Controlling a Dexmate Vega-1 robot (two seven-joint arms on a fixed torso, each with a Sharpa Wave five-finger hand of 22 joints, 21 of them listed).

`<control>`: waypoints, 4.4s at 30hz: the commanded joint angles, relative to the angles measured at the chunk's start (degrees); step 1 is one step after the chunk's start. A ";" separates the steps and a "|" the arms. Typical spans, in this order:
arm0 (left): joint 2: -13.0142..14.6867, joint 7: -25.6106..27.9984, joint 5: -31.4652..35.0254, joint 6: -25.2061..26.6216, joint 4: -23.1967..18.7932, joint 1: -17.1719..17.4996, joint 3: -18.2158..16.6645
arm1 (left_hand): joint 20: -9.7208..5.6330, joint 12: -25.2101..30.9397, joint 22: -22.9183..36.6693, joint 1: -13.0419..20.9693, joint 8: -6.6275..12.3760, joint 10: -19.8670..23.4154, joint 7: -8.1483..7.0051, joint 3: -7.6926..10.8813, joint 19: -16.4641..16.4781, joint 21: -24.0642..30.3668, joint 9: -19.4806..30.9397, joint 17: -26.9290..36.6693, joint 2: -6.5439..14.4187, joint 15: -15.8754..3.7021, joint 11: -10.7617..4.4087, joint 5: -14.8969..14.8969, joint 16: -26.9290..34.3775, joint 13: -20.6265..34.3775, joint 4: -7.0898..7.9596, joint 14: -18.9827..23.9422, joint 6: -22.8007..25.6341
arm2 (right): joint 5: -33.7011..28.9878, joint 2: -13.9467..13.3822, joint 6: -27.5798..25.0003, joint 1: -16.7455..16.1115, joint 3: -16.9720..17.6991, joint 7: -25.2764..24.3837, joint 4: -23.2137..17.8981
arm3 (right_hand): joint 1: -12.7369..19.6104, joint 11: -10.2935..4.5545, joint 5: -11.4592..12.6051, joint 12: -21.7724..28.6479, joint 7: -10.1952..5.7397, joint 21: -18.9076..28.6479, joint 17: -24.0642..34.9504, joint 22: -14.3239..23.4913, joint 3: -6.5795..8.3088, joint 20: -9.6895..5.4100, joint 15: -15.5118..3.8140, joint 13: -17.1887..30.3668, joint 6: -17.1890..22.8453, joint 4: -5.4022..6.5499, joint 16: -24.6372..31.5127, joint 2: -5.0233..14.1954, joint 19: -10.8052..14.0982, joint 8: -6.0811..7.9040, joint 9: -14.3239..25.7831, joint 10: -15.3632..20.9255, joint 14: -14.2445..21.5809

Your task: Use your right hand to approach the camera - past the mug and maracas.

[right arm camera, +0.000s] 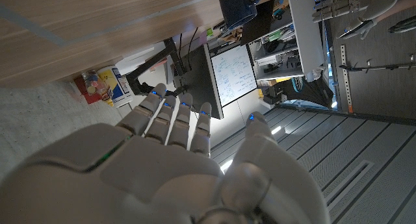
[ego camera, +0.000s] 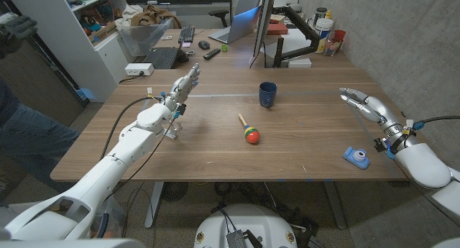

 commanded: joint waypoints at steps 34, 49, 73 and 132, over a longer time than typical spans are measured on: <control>0.11 -0.63 0.09 0.20 0.30 -0.72 0.33 | -0.08 0.41 0.19 0.57 0.23 -0.21 -0.43 -0.51 -0.28 0.46 0.30 0.09 0.36 -0.40 -0.29 -0.13 0.19 0.15 -0.05 -0.19 0.48 | -9.75 7.41 -5.32 -6.46 8.14 3.77 -6.07 | 1.02 -0.15 0.37 -0.70 -1.07 -0.22 0.27 0.20 0.51 0.68 0.56 0.31 -1.32 -0.37 -0.25 0.01 0.20 -0.51 0.27 -1.51 0.08; -0.26 -1.21 0.20 -0.17 1.33 -1.36 0.74 | 0.09 0.41 0.19 0.64 0.23 -0.22 -0.43 -0.63 -0.33 0.46 0.31 0.09 0.42 -0.41 -0.21 -0.15 0.19 0.15 -0.05 -0.17 0.49 | -13.81 9.90 -6.64 -8.43 10.39 3.92 -8.43 | 1.16 -0.20 0.37 -0.73 -1.21 -0.22 0.27 0.21 0.56 0.79 0.64 0.32 -1.58 -0.44 -0.23 -0.05 0.19 -0.60 0.27 -1.65 0.12; -0.05 -1.95 -0.03 -0.32 1.72 -1.48 0.72 | 0.25 0.38 0.20 0.73 0.22 -0.31 -0.52 -0.82 -0.42 0.46 0.31 0.10 0.55 -0.45 -0.27 -0.19 0.20 0.15 -0.04 -0.16 0.53 | -21.83 11.74 -8.20 -9.33 9.53 1.29 -9.69 | 1.27 -0.47 0.38 -0.75 -1.41 -0.37 0.31 0.23 0.58 0.88 0.41 0.34 -1.59 -0.46 -0.46 -0.19 -0.25 -0.56 0.27 -1.79 -0.70; -0.63 -1.54 0.45 0.02 1.02 -1.60 1.43 | 0.52 0.42 0.24 0.93 0.29 -0.29 -0.83 -1.45 -0.70 0.48 0.35 0.13 0.82 -0.13 -0.32 -0.30 0.23 0.18 0.02 -0.10 0.88 | -31.25 11.64 -14.79 -13.27 9.68 -1.03 -10.85 | 1.32 -1.28 0.49 -0.93 -2.04 -0.62 0.42 0.34 0.61 2.83 1.09 0.38 -1.22 -0.38 -0.50 -0.48 -2.04 -0.41 0.26 -2.87 -3.87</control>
